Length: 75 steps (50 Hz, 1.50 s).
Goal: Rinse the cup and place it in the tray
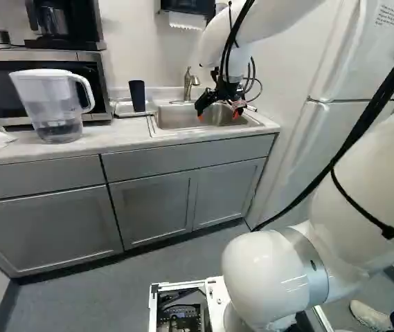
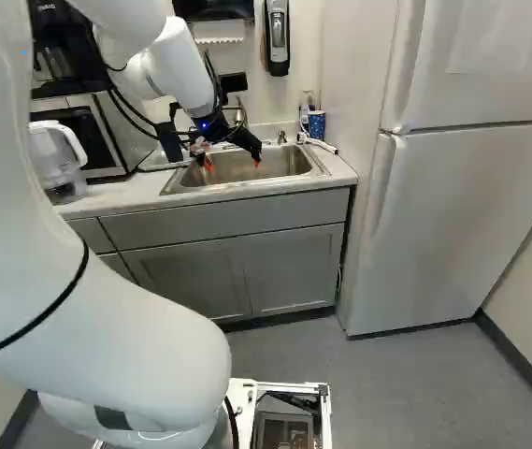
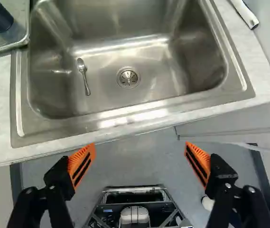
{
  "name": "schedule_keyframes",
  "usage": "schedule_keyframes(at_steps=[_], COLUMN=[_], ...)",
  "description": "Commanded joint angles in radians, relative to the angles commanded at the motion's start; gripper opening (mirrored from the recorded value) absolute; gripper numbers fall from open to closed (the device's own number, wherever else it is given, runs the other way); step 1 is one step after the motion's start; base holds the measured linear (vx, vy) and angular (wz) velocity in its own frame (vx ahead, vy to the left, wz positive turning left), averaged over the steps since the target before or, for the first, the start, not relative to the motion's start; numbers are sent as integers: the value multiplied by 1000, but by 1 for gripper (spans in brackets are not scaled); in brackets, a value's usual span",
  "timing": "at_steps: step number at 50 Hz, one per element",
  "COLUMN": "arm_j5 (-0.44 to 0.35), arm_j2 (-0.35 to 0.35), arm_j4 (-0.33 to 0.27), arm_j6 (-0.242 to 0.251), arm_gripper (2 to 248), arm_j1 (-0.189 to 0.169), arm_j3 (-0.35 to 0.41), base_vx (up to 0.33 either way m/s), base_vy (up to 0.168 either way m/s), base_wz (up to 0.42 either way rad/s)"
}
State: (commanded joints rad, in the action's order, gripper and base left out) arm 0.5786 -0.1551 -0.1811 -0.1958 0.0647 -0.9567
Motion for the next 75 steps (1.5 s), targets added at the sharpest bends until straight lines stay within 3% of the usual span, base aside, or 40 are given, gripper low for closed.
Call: schedule_keyframes(at_steps=[51,75], arm_j5=[0,0], arm_j2=[0,0], arm_j4=[0,0], arm_j6=[0,0], arm_gripper=[247,247], arm_j1=[0,0], arm_j3=[0,0], base_vx=[-121,-4], base_vy=[15,0], base_wz=[87,1])
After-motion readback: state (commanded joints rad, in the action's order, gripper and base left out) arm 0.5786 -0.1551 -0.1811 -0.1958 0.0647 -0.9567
